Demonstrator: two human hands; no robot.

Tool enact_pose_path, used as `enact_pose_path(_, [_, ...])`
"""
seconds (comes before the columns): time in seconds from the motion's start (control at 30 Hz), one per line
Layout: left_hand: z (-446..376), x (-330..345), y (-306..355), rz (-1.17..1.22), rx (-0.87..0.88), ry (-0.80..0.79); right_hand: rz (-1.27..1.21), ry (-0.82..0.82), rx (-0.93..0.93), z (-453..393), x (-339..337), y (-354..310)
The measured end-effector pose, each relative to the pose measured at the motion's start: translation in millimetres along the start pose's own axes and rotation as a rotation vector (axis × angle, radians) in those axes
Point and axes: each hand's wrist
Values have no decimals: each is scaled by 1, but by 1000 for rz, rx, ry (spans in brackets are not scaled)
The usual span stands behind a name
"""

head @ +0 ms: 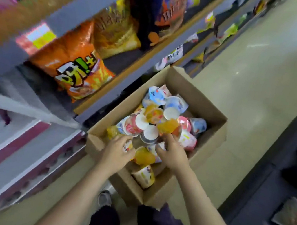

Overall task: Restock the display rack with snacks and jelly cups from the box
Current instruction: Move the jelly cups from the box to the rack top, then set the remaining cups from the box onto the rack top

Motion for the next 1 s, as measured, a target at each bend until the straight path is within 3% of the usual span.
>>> enact_pose_path(0.13, [-80,34,-20,86,-78,-20,-47,-78,31,-69,35,33])
enact_pose_path(0.23, [-127,50,-50,180,-71,53,-34,-99,16,-98,68,41])
enact_pose_path(0.37, [-164,67,-82,70,-52,117,-114,96,94,-111,82,45])
enact_pose_path(0.47, [-184,75,-91,-41,-37,144,-171,247,43,-112,80,51])
enact_pose_path(0.63, [-190,69,-79,-166,-75,161,-162,267,7,-118,66,53])
enact_pose_path(0.83, [-138,54,-51,236,-239,200,-190,333,88,-110,31,53])
enact_pose_path(0.9, [-124,59,-38,386,-335,203,-65,340,124,-106,22,61])
enact_pose_path(0.93, [-121,63,-33,457,-385,200,15,310,141,-104,19,68])
enact_pose_path(1.0, [-121,75,-22,555,-452,186,101,85,194,-101,12,81])
Point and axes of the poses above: each hand's wrist, its own z-axis away from the middle knuckle, its own x-axis out of the palm, y = z × x, and after that the axes turned 13 degrees about z, right-handed
